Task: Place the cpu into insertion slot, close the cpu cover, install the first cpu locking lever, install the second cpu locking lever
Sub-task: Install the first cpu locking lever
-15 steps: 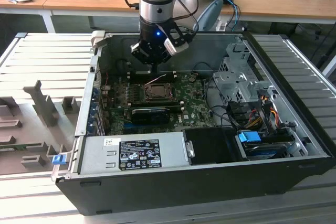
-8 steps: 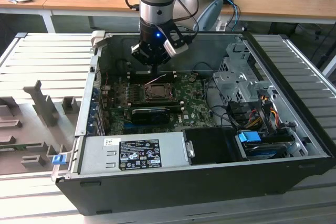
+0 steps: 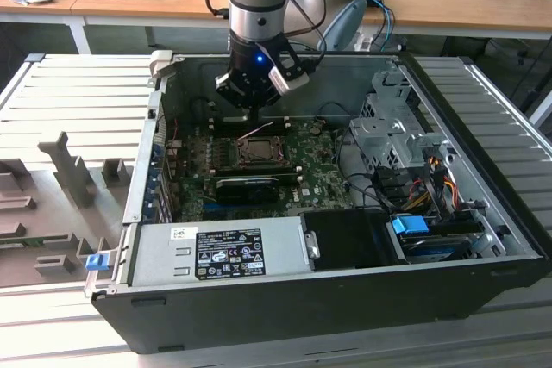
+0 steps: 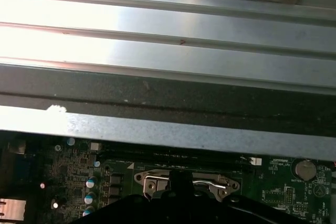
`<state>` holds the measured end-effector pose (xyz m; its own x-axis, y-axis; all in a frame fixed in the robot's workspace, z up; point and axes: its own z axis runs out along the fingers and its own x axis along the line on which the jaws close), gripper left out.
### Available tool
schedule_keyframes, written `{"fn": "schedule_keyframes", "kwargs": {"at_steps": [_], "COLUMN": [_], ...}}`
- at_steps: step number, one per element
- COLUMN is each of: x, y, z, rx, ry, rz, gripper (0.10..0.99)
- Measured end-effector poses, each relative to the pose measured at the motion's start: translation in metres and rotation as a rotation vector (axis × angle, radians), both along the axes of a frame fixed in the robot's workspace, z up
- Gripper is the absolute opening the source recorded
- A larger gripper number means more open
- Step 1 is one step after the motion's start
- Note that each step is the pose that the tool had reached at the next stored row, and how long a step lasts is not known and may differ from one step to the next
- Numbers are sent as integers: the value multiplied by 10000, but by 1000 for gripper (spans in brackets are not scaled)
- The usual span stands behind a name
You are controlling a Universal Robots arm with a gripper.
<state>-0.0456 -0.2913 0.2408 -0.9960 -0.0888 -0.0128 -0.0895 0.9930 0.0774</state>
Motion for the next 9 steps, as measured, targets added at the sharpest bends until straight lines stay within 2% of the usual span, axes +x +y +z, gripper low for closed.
{"fn": "schedule_keyframes", "kwargs": {"at_steps": [9], "x": [1], "y": [0], "z": [-35], "rx": [1], "ry": [0], "rz": [0], "gripper": [106]}}
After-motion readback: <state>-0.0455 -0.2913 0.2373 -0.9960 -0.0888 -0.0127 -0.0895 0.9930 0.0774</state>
